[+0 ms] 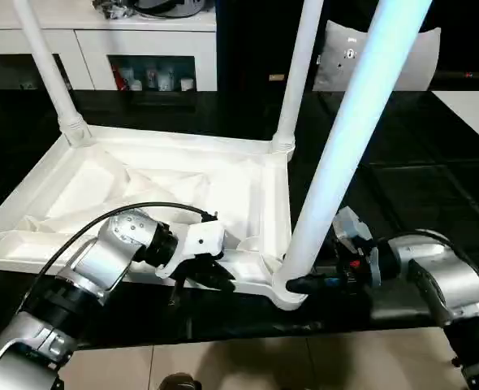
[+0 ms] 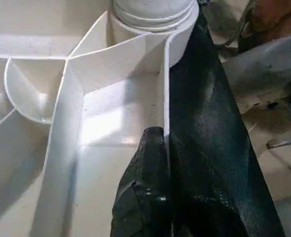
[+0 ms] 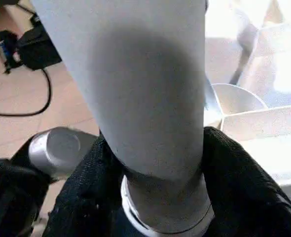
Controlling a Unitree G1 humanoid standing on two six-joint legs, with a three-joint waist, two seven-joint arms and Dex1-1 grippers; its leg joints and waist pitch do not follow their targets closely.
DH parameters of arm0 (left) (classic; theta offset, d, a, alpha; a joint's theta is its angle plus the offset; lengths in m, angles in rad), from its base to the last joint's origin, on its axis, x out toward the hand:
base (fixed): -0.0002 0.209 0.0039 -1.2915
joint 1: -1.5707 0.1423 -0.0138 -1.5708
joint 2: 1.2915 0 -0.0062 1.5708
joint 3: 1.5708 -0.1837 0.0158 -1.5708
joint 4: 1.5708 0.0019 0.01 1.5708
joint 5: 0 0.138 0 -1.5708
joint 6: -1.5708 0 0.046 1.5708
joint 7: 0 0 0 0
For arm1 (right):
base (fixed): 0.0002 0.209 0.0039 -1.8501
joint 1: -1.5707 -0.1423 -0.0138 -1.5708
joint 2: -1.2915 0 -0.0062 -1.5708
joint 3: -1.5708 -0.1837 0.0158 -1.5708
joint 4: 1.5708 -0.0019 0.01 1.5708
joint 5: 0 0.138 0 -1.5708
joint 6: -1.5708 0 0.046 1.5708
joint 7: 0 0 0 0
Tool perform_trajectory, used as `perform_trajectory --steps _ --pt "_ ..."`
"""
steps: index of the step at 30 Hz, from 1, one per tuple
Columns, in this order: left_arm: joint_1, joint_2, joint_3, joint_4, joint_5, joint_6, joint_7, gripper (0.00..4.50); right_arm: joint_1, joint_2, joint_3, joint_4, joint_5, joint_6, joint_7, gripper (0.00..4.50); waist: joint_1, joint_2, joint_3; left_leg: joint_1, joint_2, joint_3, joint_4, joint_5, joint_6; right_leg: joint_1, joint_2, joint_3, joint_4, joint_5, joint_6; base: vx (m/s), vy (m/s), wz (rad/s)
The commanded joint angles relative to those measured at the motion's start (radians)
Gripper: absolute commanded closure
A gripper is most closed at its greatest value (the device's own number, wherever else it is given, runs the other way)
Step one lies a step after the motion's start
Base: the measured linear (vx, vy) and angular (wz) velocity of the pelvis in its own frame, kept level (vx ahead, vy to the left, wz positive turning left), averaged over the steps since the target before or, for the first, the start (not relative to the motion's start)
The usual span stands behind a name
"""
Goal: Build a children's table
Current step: Rotate leg to tighten
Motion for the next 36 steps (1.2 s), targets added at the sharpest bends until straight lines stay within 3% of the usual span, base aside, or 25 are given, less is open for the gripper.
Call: perform_trajectory --steps 1,2,3,4,5,7,9,10,13,15,17,18,19,21,22,25,26,31,36 --pt "-0.007 -0.074 0.042 -0.064 -0.006 0.084 0.14 4.5 0.003 0.055 0.007 -0.003 0.002 0.042 -0.102 2.46 -0.013 -0.002 -0.067 0.011 0.037 -0.01 -0.081 -0.273 0.003 0.048 -0.065 0.047 -0.085 -0.484 -0.144 0.0 0.0 0.0" --pt "-0.004 -0.088 0.051 -0.075 -0.009 0.112 0.164 4.5 0.002 0.069 0.003 0.001 -0.006 0.043 -0.133 2.46 -0.017 -0.005 -0.065 0.013 0.032 -0.013 -0.08 -0.287 0.001 0.05 -0.066 0.042 -0.096 -0.551 -0.114 0.0 0.0 0.0" --pt "-0.004 -0.088 0.051 -0.075 -0.009 0.112 0.164 4.5 0.002 0.069 0.003 0.001 -0.006 0.043 -0.133 2.47 -0.017 -0.005 -0.065 0.013 0.032 -0.013 -0.08 -0.287 0.001 0.05 -0.066 0.042 -0.096 -0.551 -0.114 0.0 0.0 0.0" --pt "0.0 -0.147 0.083 -0.103 -0.012 0.192 0.258 4.5 -0.015 0.129 -0.021 0.025 -0.024 0.049 -0.249 2.5 -0.025 -0.006 -0.065 0.01 0.031 -0.014 -0.081 -0.284 -0.003 0.05 -0.067 0.041 -0.101 -0.58 -0.086 0.0 0.0 0.0" --pt "0.001 -0.16 0.089 -0.108 -0.011 0.207 0.279 4.5 -0.02 0.142 -0.026 0.031 -0.028 0.05 -0.275 2.5 -0.029 -0.006 -0.064 0.008 0.03 -0.016 -0.081 -0.284 -0.004 0.049 -0.067 0.037 -0.102 -0.584 -0.086 0.0 0.0 0.0" --pt "0.005 -0.224 0.11 -0.139 -0.003 0.287 0.379 4.5 -0.051 0.215 -0.056 0.07 -0.053 0.062 -0.427 2.51 -0.055 -0.008 -0.064 0.001 0.024 -0.02 -0.081 -0.286 -0.006 0.053 -0.063 0.028 -0.108 -0.599 -0.069 0.0 0.0 0.0" --pt "0.007 -0.243 0.115 -0.15 0.003 0.311 0.408 4.5 -0.063 0.238 -0.067 0.084 -0.063 0.068 -0.48 2.52 -0.07 -0.005 -0.066 -0.001 0.021 -0.022 -0.078 -0.284 0.002 0.055 -0.063 0.025 -0.11 -0.602 -0.061 0.0 0.0 0.0" --pt "0.007 -0.304 0.14 -0.157 0.019 0.345 0.5 4.5 -0.094 0.288 -0.084 0.134 -0.106 0.074 -0.625 2.52 -0.083 -0.007 -0.066 -0.003 0.021 -0.019 -0.077 -0.268 0.004 0.051 -0.06 0.027 -0.11 -0.58 -0.071 0.0 0.0 0.0" --pt "0.002 -0.367 0.16 -0.152 0.045 0.36 0.601 4.5 -0.126 0.342 -0.126 0.184 -0.111 0.088 -0.759 2.52 -0.093 -0.01 -0.072 -0.005 0.018 -0.016 -0.074 -0.228 0.022 0.051 -0.058 0.031 -0.106 -0.531 -0.087 0.0 0.0 0.0" --pt "-0.003 -0.428 0.165 -0.147 0.067 0.357 0.685 4.5 -0.144 0.382 -0.152 0.227 -0.12 0.057 -0.838 2.52 -0.094 -0.007 -0.076 -0.005 0.023 -0.014 -0.073 -0.193 0.032 0.05 -0.058 0.036 -0.099 -0.456 -0.112 0.025 -0.002 0.03" --pt "-0.003 -0.436 0.163 -0.147 0.07 0.356 0.693 4.5 -0.145 0.386 -0.152 0.232 -0.123 0.048 -0.843 2.52 -0.087 -0.007 -0.085 -0.011 0.024 -0.012 -0.07 -0.128 0.051 0.057 -0.055 0.041 -0.077 -0.314 -0.153 0.053 -0.004 0.05" --pt "-0.003 -0.446 0.16 -0.154 0.071 0.368 0.707 4.5 -0.146 0.392 -0.154 0.237 -0.127 0.038 -0.848 2.18 -0.085 -0.009 -0.088 -0.017 0.025 -0.011 -0.067 -0.08 0.071 0.059 -0.051 0.043 -0.063 -0.214 -0.18 0.0 0.0 0.0" --pt "-0.001 -0.455 0.148 -0.167 0.075 0.382 0.716 4.5 -0.141 0.403 -0.162 0.239 -0.13 0.023 -0.857 2.18 -0.08 -0.002 -0.089 -0.017 0.026 -0.009 -0.062 -0.042 0.09 0.056 -0.052 0.046 -0.053 -0.139 -0.208 0.0 0.0 0.0" --pt "0.002 -0.459 0.133 -0.181 0.082 0.398 0.723 4.5 -0.133 0.415 -0.173 0.234 -0.129 0.008 -0.871 1.84 -0.074 -0.006 -0.09 -0.019 0.023 -0.007 -0.059 -0.015 0.115 0.059 -0.051 0.047 -0.046 -0.076 -0.236 0.0 0.0 0.0" --pt "0.003 -0.454 0.134 -0.181 0.083 0.401 0.723 4.5 -0.126 0.41 -0.17 0.224 -0.134 0.0 -0.873 1.74 -0.071 -0.001 -0.09 -0.019 0.024 -0.006 -0.058 -0.012 0.124 0.059 -0.052 0.047 -0.044 -0.061 -0.246 0.0 0.0 0.0" --pt "0.006 -0.439 0.135 -0.179 0.089 0.401 0.718 4.5 -0.106 0.385 -0.167 0.201 -0.143 -0.028 -0.855 1.52 -0.069 -0.001 -0.085 -0.017 0.025 -0.005 -0.061 -0.047 0.123 0.058 -0.051 0.046 -0.052 -0.098 -0.242 0.0 0.0 0.0" --pt "0.007 -0.434 0.134 -0.179 0.09 0.398 0.715 4.5 -0.1 0.375 -0.166 0.194 -0.143 -0.04 -0.843 1.41 -0.067 0.003 -0.084 -0.014 0.027 -0.005 -0.063 -0.077 0.111 0.057 -0.051 0.045 -0.057 -0.14 -0.233 0.0 0.0 0.0" --pt "0.006 -0.379 0.12 -0.172 0.077 0.37 0.657 4.5 -0.081 0.307 -0.168 0.156 -0.126 -0.085 -0.744 0.89 -0.06 0.003 -0.077 -0.01 0.027 -0.007 -0.07 -0.169 0.067 0.056 -0.052 0.044 -0.076 -0.276 -0.18 0.0 0.0 0.0" --pt "0.003 -0.288 0.103 -0.15 0.059 0.311 0.541 4.5 -0.067 0.208 -0.152 0.119 -0.101 -0.107 -0.581 0.45 -0.053 0.004 -0.079 -0.011 0.028 -0.009 -0.07 -0.162 0.07 0.056 -0.051 0.045 -0.07 -0.253 -0.181 0.0 0.0 0.0"
